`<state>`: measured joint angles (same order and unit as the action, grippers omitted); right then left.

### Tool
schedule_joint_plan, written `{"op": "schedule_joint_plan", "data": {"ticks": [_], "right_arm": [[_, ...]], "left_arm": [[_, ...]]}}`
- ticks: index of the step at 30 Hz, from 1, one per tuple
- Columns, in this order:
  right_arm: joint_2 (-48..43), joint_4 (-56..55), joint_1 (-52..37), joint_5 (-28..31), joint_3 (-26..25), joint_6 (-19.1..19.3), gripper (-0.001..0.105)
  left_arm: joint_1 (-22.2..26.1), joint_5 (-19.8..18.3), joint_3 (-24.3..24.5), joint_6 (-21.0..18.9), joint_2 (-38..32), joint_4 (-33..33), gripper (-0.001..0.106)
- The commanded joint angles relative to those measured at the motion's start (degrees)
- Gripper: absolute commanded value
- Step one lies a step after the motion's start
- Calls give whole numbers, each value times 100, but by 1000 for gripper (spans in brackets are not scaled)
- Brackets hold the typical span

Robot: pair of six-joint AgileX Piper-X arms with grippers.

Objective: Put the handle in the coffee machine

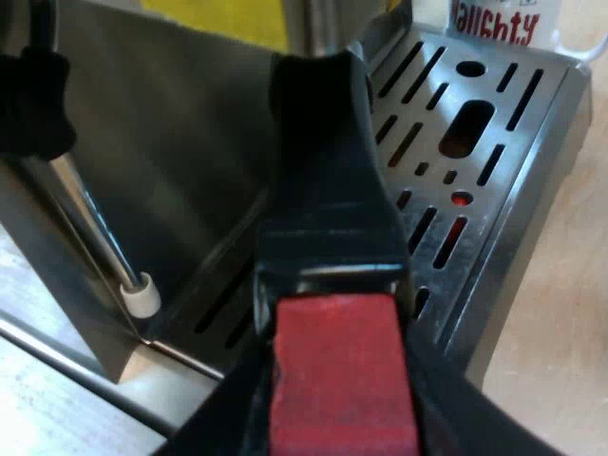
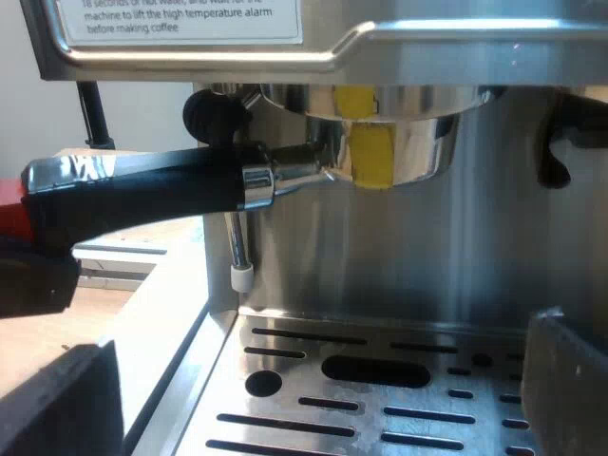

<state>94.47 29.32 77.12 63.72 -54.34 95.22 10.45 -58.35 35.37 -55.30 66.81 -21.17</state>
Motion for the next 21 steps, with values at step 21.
{"op": "schedule_joint_plan", "data": {"ticks": [21], "right_arm": [[9,0,-32,35,-18,60,86]], "left_arm": [[43,-1305,121,393,-82,530,0]]}}
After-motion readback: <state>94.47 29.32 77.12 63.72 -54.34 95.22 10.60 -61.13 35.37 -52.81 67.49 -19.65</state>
